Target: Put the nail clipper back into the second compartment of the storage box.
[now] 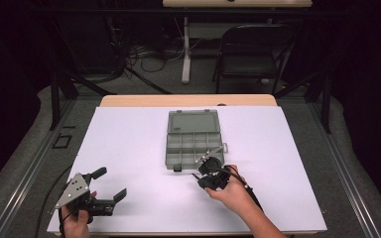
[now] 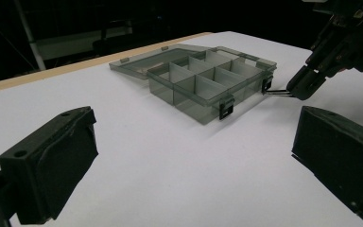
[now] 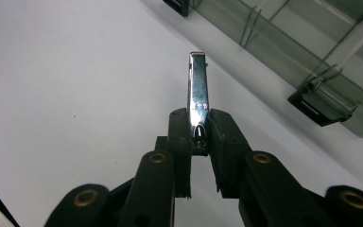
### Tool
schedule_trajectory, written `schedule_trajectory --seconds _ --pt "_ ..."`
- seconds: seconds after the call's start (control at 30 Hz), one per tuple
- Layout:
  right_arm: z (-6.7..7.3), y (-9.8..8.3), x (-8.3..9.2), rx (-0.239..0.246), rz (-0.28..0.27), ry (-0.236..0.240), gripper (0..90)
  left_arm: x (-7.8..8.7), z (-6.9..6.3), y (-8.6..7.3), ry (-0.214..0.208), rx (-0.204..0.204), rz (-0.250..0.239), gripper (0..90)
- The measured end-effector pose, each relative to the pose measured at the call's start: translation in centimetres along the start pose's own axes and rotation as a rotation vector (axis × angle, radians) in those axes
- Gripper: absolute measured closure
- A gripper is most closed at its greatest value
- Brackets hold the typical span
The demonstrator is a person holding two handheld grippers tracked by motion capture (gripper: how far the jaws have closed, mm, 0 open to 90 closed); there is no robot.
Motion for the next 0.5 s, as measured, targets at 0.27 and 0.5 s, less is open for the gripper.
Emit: schedule_trajectory --seconds 0.27,0.5 --pt "-0.2 1.1 1.2 0.022 -0.002 -0.017 79.5 0.0 0.0 0.0 0.001 0.002 -0.001 0.6" --pt "-0.7 2.1 2.0 0.033 -0.009 -0.029 79.5 0.0 0.0 0.0 -0.001 0.003 -0.001 0.6"
Point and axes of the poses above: each handheld gripper's, and its own axes: x roughly backward along the jaws, y roughly out of its top, z roughly to its left, the point moved 4 cm from there along -x, roughly forward along the jaws, and after that the axes turned 10 degrees about -y, right-handed, at the moved point
